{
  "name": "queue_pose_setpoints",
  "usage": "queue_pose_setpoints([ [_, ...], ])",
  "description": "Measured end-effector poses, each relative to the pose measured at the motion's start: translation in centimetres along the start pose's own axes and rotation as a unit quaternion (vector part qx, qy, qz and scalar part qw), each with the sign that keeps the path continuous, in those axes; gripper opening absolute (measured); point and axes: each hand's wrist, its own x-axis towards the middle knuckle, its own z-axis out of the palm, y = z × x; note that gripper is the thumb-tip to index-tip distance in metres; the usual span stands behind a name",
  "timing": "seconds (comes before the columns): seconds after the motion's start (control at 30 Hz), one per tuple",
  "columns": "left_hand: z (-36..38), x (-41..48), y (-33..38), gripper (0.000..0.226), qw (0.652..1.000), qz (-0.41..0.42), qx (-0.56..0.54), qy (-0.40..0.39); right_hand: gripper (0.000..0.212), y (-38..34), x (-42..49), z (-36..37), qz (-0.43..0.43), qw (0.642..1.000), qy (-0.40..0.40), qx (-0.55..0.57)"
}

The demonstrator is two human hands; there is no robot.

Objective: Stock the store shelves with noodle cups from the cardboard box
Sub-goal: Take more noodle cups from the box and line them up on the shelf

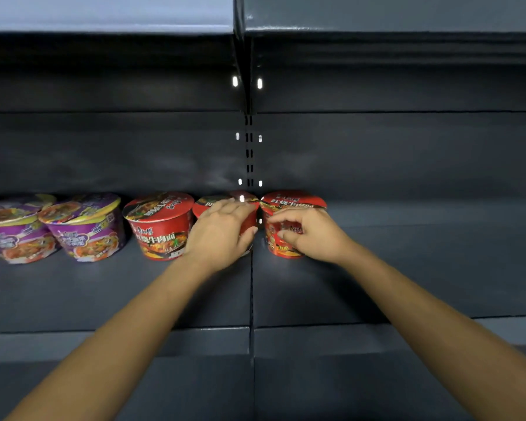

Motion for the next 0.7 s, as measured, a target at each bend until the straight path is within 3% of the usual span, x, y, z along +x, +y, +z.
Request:
queue_pose_setpoints([
  [0.17, -1.1, -2.9, -1.2, 0.046, 1.000, -0.014, -0.002, -0.009, 0.031, -2.4, -0.6, 1.7, -0.023, 0.999, 0.044, -0.007],
  [0.47, -6.5, -10.0, -5.3, 0.041, 1.000, -0.013, -0.011, -0.012, 0.030, -10.3, -1.1, 5.2, -0.022, 1.000, 0.007, 0.008],
  [0.7, -10.8, -18.2, -9.1, 0.044, 0.998, -0.030, -0.001, -0.062, 0.033, -18.8, -3.8, 10.9, -0.050, 0.997, -0.046, 0.044],
])
